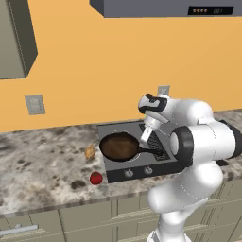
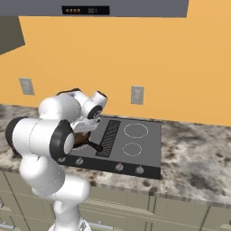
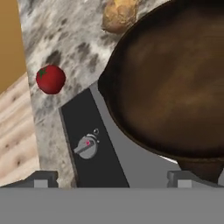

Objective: Place the pan on the front left burner on the stove. Then place the tomato and the onion in the pan and turn on the front left burner.

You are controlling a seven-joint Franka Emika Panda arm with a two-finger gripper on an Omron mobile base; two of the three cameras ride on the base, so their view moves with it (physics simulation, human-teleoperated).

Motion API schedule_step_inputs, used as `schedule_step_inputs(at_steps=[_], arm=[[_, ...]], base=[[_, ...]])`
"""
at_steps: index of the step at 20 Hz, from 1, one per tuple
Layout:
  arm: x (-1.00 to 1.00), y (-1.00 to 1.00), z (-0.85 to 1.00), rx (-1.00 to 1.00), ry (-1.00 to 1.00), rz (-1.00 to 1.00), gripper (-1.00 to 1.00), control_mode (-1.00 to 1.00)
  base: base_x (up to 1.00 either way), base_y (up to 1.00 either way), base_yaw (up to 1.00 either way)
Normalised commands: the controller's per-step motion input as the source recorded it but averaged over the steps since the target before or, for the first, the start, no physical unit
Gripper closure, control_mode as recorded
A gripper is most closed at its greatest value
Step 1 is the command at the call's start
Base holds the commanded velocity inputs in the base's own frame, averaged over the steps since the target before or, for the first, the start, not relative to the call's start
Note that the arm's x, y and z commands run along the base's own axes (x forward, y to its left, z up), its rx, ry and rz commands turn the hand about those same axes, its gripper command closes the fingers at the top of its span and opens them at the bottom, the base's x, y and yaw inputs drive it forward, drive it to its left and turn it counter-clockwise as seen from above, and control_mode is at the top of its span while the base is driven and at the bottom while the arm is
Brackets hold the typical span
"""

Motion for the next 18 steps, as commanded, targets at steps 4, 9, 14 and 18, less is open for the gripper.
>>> schedule_step_inputs(at_steps=[4, 9, 14, 18], arm=[[-0.03, 0.19, 0.05, -0.04, 0.16, -0.1, -1.0, -1.0], [-0.12, 0.42, 0.0, -0.09, 0.04, -0.12, -1.0, -1.0], [-0.15, 0.53, 0.0, -0.08, 0.0, -0.11, -1.0, -1.0], [-0.26, 0.57, 0.0, -0.07, 0.0, -0.1, -1.0, -1.0]], base=[[0.0, 0.0, 0.0], [0.0, 0.0, 0.0], [0.0, 0.0, 0.0], [0.0, 0.0, 0.0]])
